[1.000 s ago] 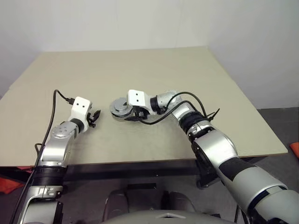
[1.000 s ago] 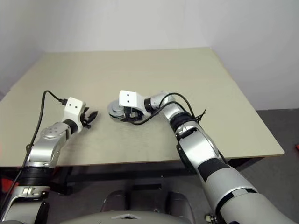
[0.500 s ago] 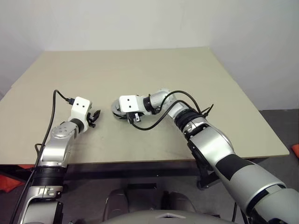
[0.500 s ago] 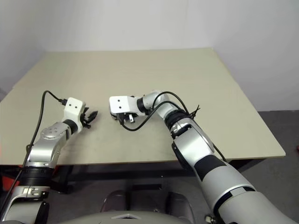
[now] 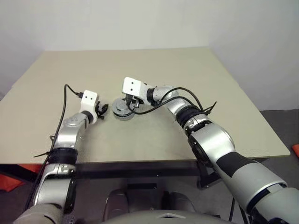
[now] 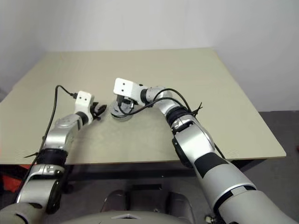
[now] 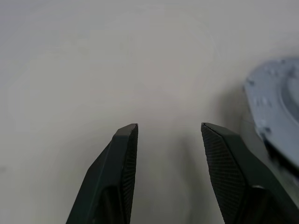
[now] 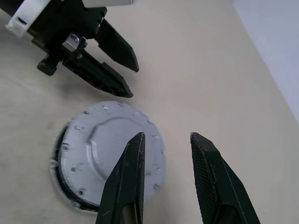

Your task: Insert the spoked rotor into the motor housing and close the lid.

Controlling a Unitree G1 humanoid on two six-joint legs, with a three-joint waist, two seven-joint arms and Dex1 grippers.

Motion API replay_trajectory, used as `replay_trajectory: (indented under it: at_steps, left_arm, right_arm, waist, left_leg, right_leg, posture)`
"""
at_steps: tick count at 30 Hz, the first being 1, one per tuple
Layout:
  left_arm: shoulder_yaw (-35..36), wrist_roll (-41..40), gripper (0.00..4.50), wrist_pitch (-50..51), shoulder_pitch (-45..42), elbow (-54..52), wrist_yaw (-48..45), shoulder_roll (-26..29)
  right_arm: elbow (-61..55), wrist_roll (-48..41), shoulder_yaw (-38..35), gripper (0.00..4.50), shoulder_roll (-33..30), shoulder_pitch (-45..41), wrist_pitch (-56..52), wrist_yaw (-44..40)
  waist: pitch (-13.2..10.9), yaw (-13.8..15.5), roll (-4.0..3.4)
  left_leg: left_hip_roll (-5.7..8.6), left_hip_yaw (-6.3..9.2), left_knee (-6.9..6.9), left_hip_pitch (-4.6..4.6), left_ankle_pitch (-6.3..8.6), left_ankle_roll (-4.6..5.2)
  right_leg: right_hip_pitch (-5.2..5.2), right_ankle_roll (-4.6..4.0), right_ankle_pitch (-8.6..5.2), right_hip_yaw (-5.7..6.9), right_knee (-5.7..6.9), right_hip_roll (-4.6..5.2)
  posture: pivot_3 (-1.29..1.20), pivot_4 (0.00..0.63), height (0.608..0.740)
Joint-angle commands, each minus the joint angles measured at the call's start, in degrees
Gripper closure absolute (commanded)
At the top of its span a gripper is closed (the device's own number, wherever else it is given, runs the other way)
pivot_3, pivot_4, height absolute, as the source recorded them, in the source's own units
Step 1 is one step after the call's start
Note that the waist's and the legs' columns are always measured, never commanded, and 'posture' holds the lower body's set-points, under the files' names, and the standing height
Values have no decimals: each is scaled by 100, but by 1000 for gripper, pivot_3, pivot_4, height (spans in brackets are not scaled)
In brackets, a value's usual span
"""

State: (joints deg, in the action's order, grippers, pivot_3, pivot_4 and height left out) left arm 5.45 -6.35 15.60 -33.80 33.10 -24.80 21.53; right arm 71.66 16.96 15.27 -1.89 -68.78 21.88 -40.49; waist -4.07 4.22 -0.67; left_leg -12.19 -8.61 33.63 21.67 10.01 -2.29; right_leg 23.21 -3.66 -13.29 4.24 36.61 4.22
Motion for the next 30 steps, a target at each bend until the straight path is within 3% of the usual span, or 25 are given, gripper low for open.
replay_trajectory:
  at_steps: [1, 9, 30]
  left_arm:
    - [-52, 68, 2227, -513, -524, 722, -110, -79]
    - [-284, 265, 2227, -1008, -1006, 1705, -301, -371]
    - [-295, 203, 2227, -667, -613, 1043, -652, -424]
  right_arm:
    - [-100, -113, -135, 2827, -46, -202, 7, 113]
    - [-217, -204, -244, 2827, -90, -222, 51, 98]
    - [-132, -183, -229, 2827, -36, -385, 70, 297]
  waist:
    - [0, 0, 1]
    - [-1, 123, 1]
    - [-6, 187, 7]
  left_leg:
    - [1, 0, 0, 0, 0, 1]
    - [9, -1, -3, 6, 4, 7]
    - [17, 1, 0, 11, 5, 10]
  right_leg:
    - [0, 0, 0, 0, -2, 1]
    - [1, 0, 0, 0, -7, 9]
    - [1, 0, 0, 2, -6, 18]
  posture:
    - [0, 0, 740]
    - [0, 0, 740]
    - [0, 0, 740]
